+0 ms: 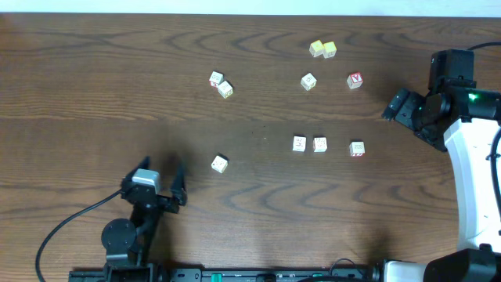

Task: Lift 4 blocks

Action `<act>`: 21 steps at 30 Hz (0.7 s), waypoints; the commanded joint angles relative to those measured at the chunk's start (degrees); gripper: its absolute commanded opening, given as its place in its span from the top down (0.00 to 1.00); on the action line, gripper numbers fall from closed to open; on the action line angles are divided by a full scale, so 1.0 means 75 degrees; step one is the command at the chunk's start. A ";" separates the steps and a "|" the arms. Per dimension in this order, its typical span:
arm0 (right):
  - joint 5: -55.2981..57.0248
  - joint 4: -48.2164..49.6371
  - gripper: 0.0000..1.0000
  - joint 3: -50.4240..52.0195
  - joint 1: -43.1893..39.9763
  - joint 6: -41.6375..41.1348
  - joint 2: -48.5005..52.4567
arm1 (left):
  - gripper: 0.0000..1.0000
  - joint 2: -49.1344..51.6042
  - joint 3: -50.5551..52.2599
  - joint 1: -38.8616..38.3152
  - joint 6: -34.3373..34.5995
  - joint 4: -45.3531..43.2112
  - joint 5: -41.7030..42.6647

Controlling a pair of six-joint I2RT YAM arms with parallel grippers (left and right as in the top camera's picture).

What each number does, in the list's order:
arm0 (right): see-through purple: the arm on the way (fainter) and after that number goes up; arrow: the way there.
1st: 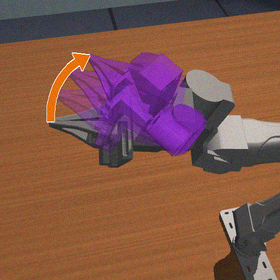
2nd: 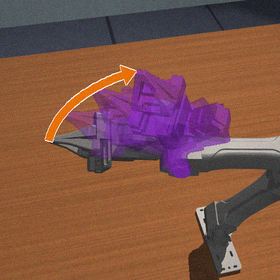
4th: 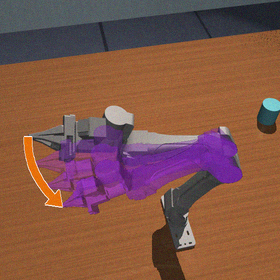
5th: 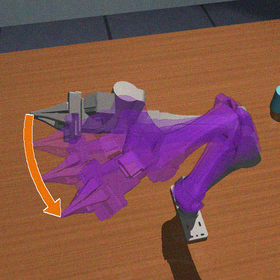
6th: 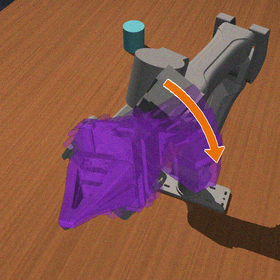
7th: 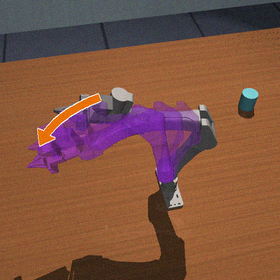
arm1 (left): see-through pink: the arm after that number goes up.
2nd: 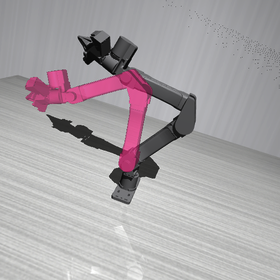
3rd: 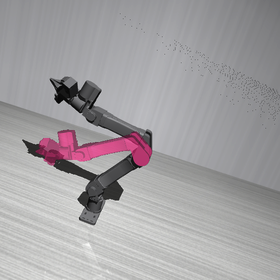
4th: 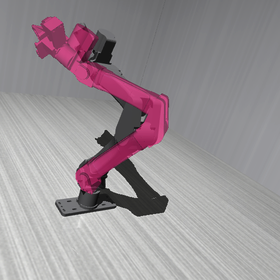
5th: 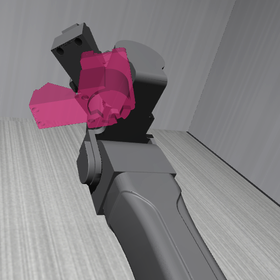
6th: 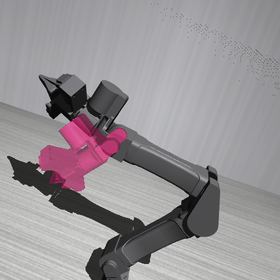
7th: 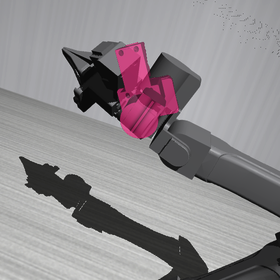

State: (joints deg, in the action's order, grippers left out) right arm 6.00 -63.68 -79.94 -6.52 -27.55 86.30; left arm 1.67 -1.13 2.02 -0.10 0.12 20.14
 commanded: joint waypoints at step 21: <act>-0.0009 -0.0023 0.01 -0.0079 -0.0052 0.0055 0.0012 | 0.22 0.5866 -0.7309 -0.0035 -0.0682 0.5782 0.3063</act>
State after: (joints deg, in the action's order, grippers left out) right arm 5.87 -63.75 -79.94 -6.52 -27.55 86.30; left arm 35.99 -46.09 2.04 4.91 36.67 43.20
